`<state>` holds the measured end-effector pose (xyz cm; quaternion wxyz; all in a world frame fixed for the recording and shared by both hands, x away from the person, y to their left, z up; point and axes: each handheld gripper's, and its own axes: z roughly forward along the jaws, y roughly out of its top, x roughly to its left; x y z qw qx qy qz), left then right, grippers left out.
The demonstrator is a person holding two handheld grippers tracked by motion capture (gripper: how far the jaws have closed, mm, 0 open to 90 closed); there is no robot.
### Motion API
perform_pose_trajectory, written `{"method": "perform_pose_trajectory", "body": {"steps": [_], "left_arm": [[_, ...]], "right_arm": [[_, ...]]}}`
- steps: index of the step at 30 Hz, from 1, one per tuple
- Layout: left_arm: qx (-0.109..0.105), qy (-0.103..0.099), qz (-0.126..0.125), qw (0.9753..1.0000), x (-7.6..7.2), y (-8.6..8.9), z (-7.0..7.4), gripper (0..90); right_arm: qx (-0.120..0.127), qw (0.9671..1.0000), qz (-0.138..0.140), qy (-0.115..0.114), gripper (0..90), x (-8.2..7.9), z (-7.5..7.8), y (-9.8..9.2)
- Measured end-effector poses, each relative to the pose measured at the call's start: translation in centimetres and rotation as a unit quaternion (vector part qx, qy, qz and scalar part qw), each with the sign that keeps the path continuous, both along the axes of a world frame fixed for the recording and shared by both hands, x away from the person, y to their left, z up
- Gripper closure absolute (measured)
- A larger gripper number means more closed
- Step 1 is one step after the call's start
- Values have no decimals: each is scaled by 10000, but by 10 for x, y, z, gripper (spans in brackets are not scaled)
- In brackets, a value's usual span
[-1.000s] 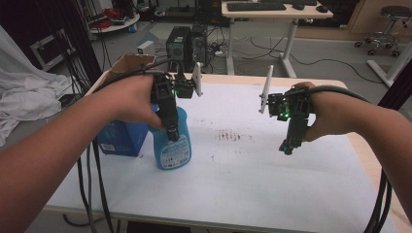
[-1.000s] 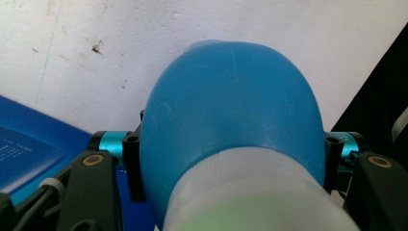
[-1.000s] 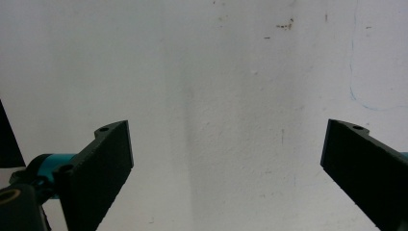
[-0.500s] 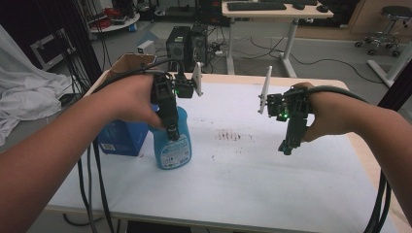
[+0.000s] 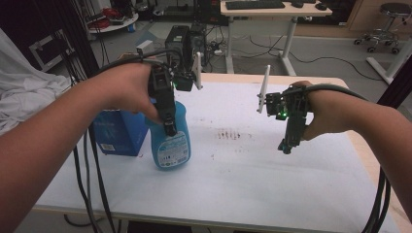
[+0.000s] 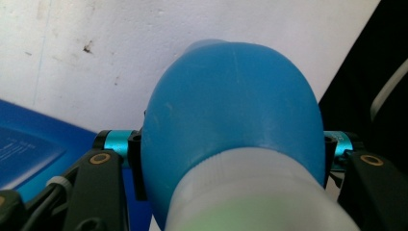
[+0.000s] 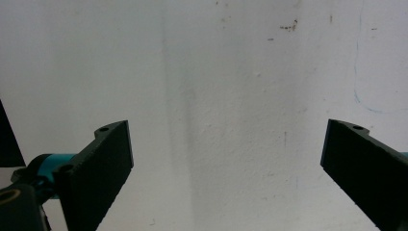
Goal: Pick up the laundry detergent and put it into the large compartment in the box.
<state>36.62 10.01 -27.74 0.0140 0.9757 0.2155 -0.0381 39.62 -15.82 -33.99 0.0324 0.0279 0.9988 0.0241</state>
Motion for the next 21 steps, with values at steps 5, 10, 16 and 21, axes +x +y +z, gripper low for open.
{"method": "perform_pose_trajectory", "body": {"steps": [5, 10, 16, 21], "left_arm": [[3, 22, 99, 9999, 2, 2, 17, 390], [-10, -22, 140, 9999, 3, 7, 44, 390], [-295, -13, 404, 9987, 8, 23, 78, 390], [-344, -87, 717, 9968, 10, 38, 105, 390]], "right_arm": [[-33, 10000, 7, 15, 32, 0, -1, 0], [-5, 10000, 6, 6, 32, 0, 0, -1], [215, 9997, -74, -46, 32, 1, 7, -5], [201, 9997, -109, -39, 32, 1, 7, -8]]}}
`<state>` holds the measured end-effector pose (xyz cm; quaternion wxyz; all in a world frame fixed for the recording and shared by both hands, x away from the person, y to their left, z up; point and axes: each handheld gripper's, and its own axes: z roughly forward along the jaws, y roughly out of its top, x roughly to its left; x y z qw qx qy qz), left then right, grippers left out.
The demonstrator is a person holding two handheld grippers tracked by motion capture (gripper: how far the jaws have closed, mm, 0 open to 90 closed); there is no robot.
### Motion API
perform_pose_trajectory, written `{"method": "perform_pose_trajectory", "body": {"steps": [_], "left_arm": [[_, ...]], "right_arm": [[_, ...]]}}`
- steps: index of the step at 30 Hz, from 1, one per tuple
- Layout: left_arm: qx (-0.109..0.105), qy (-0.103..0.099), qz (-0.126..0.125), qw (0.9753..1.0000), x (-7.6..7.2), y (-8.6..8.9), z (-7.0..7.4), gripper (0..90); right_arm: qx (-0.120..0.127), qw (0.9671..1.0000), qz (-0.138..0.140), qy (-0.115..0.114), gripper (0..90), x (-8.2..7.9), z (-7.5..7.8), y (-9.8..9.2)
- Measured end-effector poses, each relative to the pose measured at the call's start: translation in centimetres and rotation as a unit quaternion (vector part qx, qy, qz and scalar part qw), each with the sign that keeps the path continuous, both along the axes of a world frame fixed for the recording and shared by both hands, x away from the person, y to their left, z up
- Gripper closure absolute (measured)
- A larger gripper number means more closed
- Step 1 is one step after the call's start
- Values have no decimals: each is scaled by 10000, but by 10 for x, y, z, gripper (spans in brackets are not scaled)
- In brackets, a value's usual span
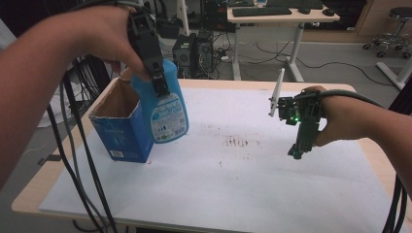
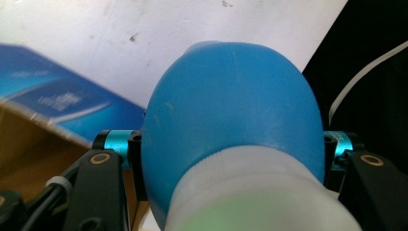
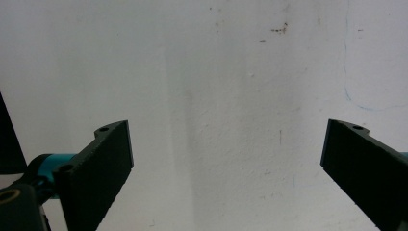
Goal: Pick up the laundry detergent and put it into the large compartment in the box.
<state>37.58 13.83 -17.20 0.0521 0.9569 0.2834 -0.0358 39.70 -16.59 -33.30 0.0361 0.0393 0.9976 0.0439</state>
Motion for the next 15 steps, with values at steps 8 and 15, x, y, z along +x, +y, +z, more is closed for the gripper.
{"method": "perform_pose_trajectory", "body": {"steps": [8, 15], "left_arm": [[52, -77, 793, 9968, 10, 30, 38, 390], [0, -89, 1523, 9883, 18, 59, 62, 390]], "right_arm": [[-79, 10000, 29, 21, 32, -1, -2, 2], [-82, 10000, 44, 37, 32, -1, -2, 4]]}}
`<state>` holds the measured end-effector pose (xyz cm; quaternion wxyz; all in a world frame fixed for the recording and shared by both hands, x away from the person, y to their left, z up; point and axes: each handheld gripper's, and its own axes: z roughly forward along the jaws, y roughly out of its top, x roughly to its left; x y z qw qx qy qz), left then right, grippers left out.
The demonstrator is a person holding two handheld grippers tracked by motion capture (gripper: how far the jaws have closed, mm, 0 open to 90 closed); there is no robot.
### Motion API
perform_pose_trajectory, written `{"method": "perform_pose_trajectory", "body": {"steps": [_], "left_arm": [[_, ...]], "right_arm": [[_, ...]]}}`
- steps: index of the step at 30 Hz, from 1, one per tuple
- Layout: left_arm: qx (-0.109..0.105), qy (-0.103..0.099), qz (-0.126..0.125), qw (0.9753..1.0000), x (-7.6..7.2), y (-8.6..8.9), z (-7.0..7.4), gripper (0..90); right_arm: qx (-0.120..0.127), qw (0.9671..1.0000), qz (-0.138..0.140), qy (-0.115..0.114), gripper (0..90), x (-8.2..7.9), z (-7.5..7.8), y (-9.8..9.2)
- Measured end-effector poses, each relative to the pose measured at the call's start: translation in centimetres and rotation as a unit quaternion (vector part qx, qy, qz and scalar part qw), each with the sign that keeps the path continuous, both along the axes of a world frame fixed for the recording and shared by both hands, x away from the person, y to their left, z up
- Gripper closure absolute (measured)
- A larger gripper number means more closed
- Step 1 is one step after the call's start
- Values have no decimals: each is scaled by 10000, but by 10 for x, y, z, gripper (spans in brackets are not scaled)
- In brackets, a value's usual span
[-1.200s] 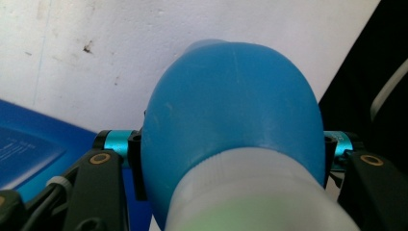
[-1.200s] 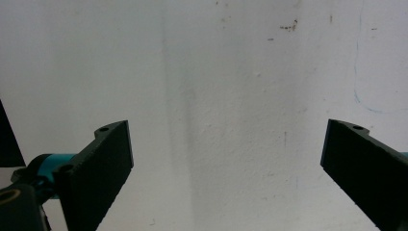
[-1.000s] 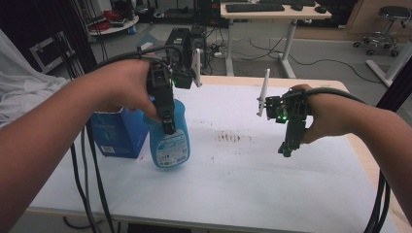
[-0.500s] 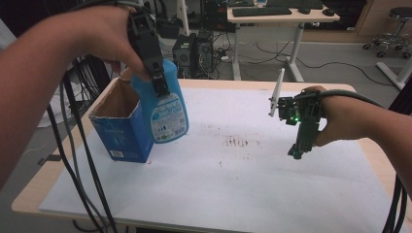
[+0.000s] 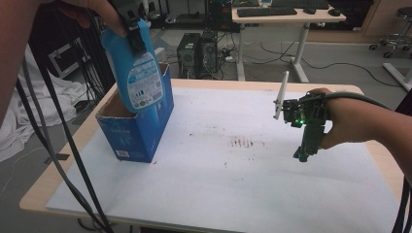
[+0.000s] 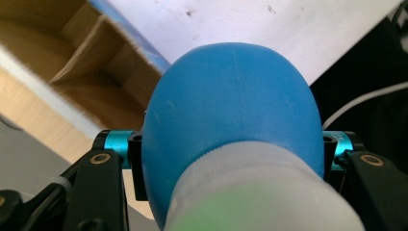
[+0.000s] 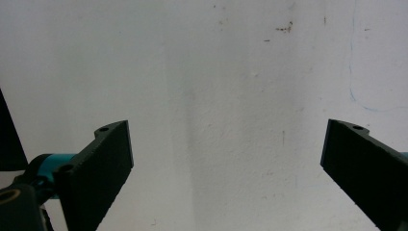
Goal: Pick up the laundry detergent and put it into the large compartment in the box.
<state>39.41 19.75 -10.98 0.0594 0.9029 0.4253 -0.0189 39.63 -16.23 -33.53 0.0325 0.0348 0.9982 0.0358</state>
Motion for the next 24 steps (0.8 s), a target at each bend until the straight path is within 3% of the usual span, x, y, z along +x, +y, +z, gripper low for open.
{"method": "perform_pose_trajectory", "body": {"steps": [4, 8, 14, 18, 24], "left_arm": [[24, -97, 234, 9997, 4, 13, 8, 389], [123, -99, 521, 9985, 9, 24, 6, 390], [232, -142, 1053, 9941, 18, 36, -4, 390], [255, -166, 1430, 9893, 24, 43, -10, 390], [267, -123, 1690, 9852, 32, 51, -26, 390]], "right_arm": [[-34, 10000, -17, 4, 32, 1, -1, 0], [-44, 10000, -43, 10, 32, 1, 0, -2], [-75, 9999, -67, 21, 32, 1, 0, -2], [-63, 9999, -89, 16, 32, 2, -1, -3], [-44, 9999, -107, 30, 32, 3, -1, -3]]}}
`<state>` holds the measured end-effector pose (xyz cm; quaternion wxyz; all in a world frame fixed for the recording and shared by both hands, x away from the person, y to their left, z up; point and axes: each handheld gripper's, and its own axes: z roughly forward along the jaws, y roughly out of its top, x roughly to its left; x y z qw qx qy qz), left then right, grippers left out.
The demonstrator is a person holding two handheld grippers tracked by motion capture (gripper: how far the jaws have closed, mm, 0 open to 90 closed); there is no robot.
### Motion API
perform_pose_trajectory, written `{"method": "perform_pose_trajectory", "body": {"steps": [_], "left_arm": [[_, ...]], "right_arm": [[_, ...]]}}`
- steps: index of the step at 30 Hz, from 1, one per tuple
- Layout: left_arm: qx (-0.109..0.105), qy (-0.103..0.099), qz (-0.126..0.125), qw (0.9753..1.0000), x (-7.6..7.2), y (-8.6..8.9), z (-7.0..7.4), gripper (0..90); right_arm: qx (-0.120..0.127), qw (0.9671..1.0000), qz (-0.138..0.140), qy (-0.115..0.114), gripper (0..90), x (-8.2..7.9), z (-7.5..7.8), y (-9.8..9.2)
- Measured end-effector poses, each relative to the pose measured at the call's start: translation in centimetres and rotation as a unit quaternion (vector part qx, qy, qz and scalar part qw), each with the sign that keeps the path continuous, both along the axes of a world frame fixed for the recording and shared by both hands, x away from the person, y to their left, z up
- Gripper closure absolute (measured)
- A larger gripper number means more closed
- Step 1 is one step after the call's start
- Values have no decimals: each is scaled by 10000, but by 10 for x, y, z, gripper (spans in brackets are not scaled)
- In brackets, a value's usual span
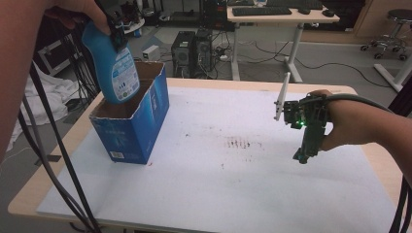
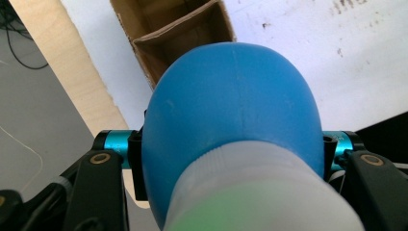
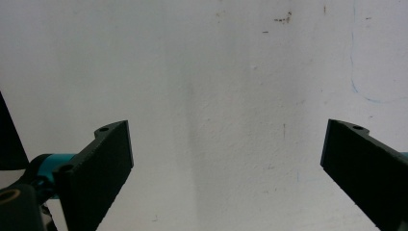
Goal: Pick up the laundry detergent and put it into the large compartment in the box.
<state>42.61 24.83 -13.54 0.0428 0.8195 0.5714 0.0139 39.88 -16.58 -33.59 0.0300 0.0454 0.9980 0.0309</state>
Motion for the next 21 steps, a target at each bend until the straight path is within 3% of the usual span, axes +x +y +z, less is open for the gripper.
{"method": "perform_pose_trajectory", "body": {"steps": [6, 10, 17, 21], "left_arm": [[-51, 96, 45, 9999, 4, 3, -18, 390], [-103, 244, 11, 9996, 8, 5, -39, 390], [-171, 358, -249, 9989, 11, 8, -67, 390], [-45, 426, -618, 9972, 10, 7, -87, 390]], "right_arm": [[-11, 10000, -17, 7, 32, 1, 0, 0], [-10, 10000, 3, 18, 32, 1, -1, 1], [-21, 10000, 10, 3, 32, 1, -2, 2], [-8, 10000, 36, 12, 32, 2, -3, 3]]}}
